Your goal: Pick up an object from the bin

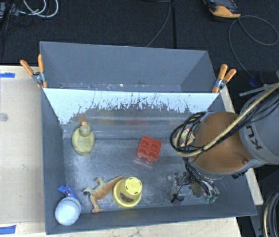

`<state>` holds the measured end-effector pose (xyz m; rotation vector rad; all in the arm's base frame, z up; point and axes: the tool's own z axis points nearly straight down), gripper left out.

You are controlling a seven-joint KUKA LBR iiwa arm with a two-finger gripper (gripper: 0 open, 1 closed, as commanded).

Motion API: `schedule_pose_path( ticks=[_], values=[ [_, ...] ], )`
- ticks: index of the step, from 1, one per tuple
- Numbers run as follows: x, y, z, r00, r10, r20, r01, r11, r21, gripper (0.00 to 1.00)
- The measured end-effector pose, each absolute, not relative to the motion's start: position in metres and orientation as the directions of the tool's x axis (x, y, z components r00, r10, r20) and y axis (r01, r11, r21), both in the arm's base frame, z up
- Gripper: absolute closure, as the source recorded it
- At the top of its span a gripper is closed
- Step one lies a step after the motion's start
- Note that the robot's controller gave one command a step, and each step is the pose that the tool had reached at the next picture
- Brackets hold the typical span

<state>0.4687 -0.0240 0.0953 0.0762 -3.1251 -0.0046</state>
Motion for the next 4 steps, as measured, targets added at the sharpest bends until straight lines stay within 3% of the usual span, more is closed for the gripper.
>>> schedule_pose_path(
  ticks=[1, 2, 4],
  values=[
    [0.471, -0.024, 0.11, -0.999, -0.05, 0.007, -0.05, 0.999, 0.002, 1.0],
    [0.47, -0.024, 0.123, -0.999, -0.051, 0.015, -0.051, 0.999, 0.003, 1.0],
    [0.471, -0.024, 0.155, -0.999, -0.053, 0.01, -0.053, 0.999, 0.003, 1.0]
  ],
)
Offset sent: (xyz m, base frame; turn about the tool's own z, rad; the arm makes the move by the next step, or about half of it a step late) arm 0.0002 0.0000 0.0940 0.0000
